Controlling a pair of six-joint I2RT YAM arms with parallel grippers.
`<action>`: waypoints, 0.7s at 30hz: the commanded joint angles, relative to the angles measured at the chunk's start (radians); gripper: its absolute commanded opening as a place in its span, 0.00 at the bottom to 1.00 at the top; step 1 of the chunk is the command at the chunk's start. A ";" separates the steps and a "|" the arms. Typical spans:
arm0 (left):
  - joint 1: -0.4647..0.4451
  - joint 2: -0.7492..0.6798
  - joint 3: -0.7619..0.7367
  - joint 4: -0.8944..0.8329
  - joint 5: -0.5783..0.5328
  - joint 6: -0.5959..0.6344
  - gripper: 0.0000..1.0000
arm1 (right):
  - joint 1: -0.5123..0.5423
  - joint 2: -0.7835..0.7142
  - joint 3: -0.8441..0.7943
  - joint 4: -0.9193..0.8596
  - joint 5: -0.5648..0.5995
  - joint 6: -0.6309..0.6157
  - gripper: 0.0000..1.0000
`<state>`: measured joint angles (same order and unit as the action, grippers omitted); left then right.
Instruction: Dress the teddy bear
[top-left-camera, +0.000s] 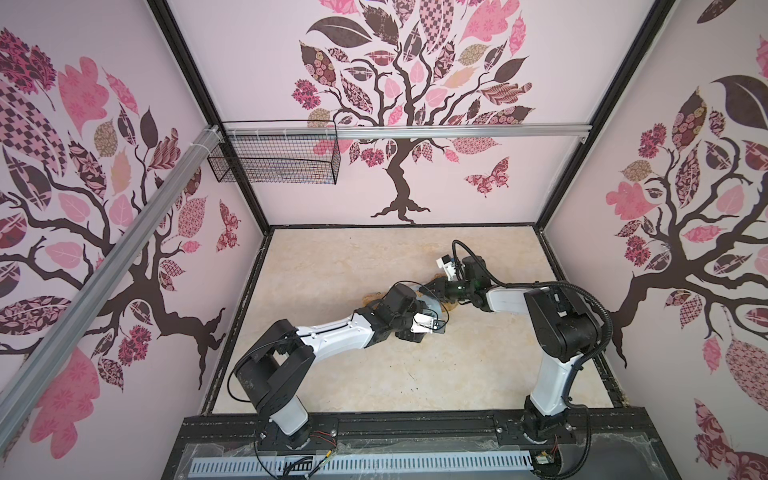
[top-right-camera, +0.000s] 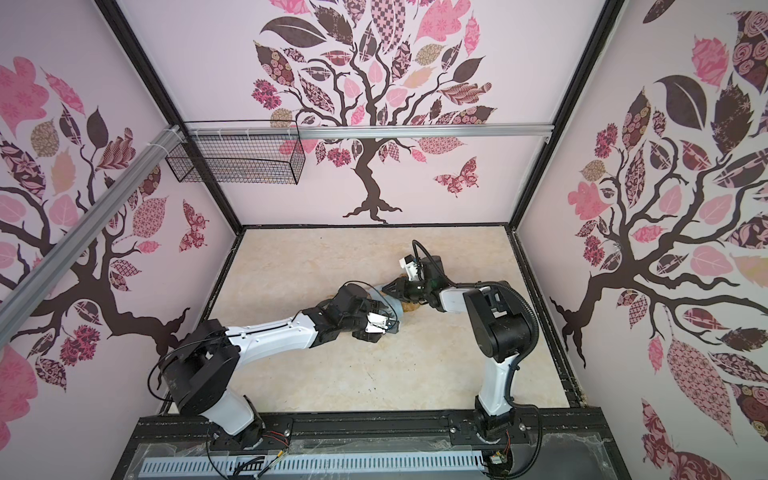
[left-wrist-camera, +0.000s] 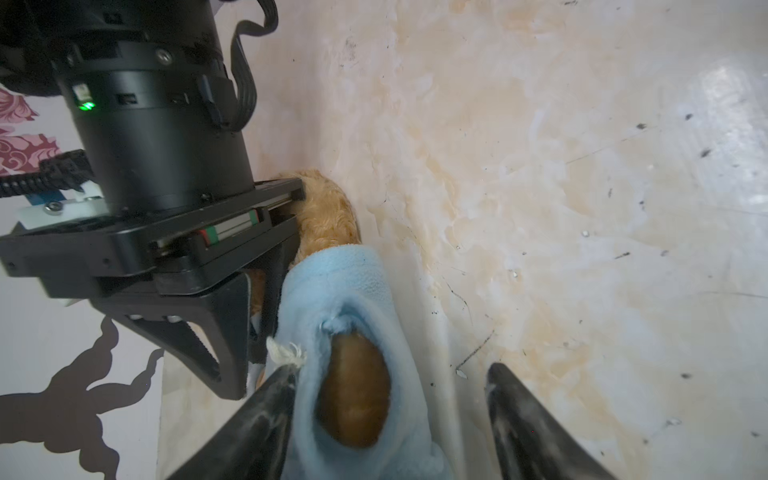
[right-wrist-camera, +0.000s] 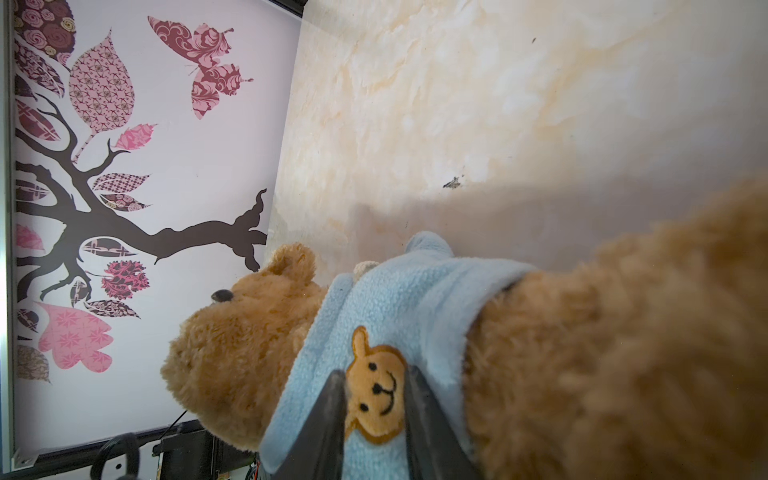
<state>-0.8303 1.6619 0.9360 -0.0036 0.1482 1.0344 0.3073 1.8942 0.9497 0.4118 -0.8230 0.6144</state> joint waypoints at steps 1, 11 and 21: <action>0.000 0.047 0.046 0.100 -0.039 0.040 0.70 | -0.013 0.050 0.016 0.031 -0.031 0.026 0.27; 0.008 0.213 0.048 0.370 -0.162 -0.019 0.54 | -0.026 0.044 0.008 0.027 -0.044 0.030 0.27; 0.091 0.069 -0.064 0.345 0.041 -0.296 0.14 | -0.104 -0.207 -0.143 0.124 0.021 0.052 0.32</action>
<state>-0.7639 1.7969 0.9142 0.3397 0.0914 0.8806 0.2226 1.8252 0.8448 0.4793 -0.8314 0.6624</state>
